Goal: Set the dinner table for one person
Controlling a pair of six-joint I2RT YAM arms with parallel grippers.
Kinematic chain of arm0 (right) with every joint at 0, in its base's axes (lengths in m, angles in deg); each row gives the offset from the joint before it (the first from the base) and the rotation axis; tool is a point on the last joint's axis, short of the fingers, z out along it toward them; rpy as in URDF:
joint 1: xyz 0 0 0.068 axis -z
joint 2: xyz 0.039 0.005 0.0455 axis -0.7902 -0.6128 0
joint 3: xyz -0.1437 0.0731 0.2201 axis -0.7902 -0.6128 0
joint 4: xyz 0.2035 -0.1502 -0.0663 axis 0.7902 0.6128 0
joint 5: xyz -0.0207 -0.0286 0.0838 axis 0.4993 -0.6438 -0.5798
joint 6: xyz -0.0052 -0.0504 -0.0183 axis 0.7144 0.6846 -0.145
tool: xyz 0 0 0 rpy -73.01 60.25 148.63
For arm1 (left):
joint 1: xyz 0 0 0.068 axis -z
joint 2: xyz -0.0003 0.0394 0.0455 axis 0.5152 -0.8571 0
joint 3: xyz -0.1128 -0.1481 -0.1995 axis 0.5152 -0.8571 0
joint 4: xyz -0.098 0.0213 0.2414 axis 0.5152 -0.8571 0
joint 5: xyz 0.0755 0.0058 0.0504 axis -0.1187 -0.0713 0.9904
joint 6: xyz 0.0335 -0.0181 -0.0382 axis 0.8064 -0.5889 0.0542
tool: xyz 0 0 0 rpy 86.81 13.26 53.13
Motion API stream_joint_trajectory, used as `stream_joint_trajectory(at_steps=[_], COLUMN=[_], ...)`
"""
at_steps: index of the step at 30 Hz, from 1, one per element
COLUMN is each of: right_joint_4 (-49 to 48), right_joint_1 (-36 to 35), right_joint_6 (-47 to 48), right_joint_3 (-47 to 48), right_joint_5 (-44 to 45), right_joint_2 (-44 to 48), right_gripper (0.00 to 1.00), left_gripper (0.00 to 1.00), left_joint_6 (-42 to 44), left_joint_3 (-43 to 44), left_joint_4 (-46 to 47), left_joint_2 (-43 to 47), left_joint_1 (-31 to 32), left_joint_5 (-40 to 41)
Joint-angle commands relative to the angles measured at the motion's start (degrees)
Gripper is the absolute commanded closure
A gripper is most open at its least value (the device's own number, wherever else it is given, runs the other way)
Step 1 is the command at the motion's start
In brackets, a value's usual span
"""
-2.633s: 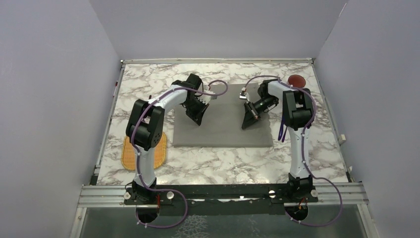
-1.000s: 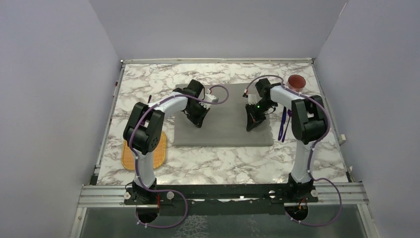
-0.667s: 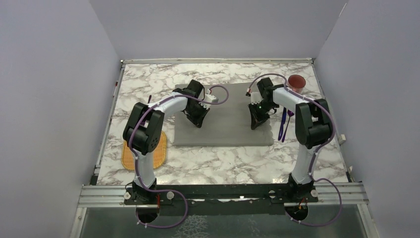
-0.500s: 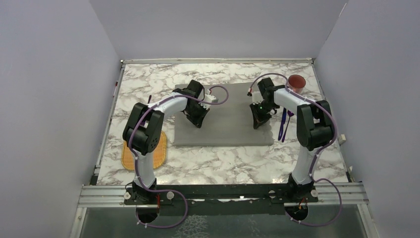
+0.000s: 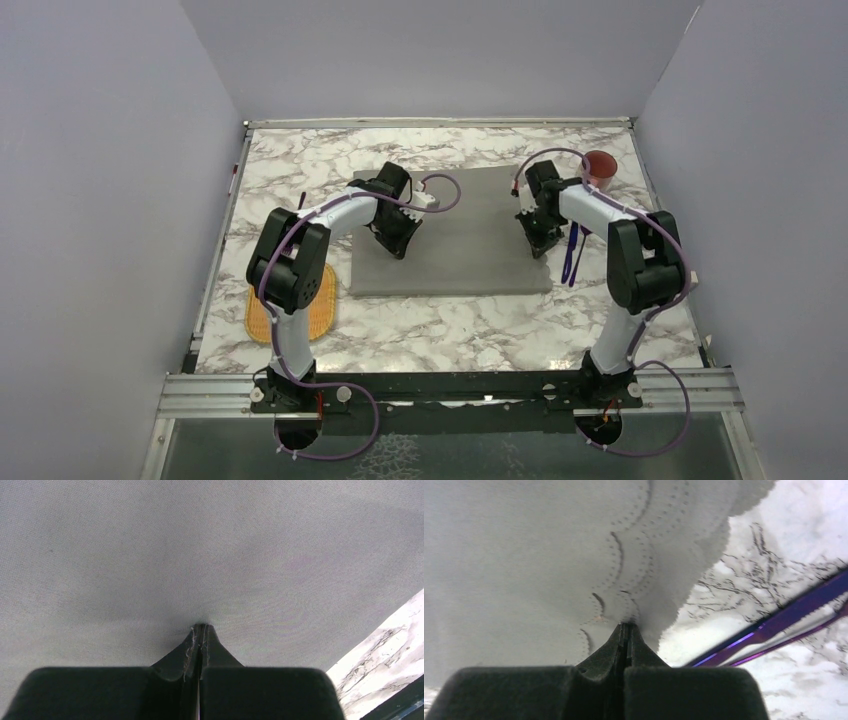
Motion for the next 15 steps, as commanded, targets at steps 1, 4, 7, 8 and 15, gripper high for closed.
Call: stream_joint_trajectory(at_steps=[1, 4, 7, 8, 15], right_joint_4=[-0.4, 0.0, 0.5, 0.8, 8.6], right_joint_1=[1.1, 1.0, 1.0, 1.1, 1.0], right_joint_6=[1.5, 1.4, 1.6, 1.8, 4.6], right_joint_3=[-1.9, -2.1, -1.8, -1.4, 5.0], right_joint_5=[9.2, 8.8, 6.4, 5.3, -6.5], right_joint_2=[1.7, 3.3, 5.6, 6.6, 10.6], right_gripper=[0.99, 0.99, 0.99, 0.99, 0.99], left_gripper=[1.00, 1.00, 1.00, 1.00, 1.00], left_joint_6=[2.0, 1.8, 1.7, 1.6, 1.3], left_joint_3=[-3.6, -3.3, -2.5, -2.1, 2.5], left_joint_4=[-8.7, -8.8, -9.2, -9.3, -11.6], left_joint_2=[-2.5, -2.4, -1.9, -1.4, 0.1], left_joint_1=[-0.7, -0.7, -0.6, -0.6, 0.2], left_joint_5=[7.7, 7.3, 6.5, 6.0, 4.3])
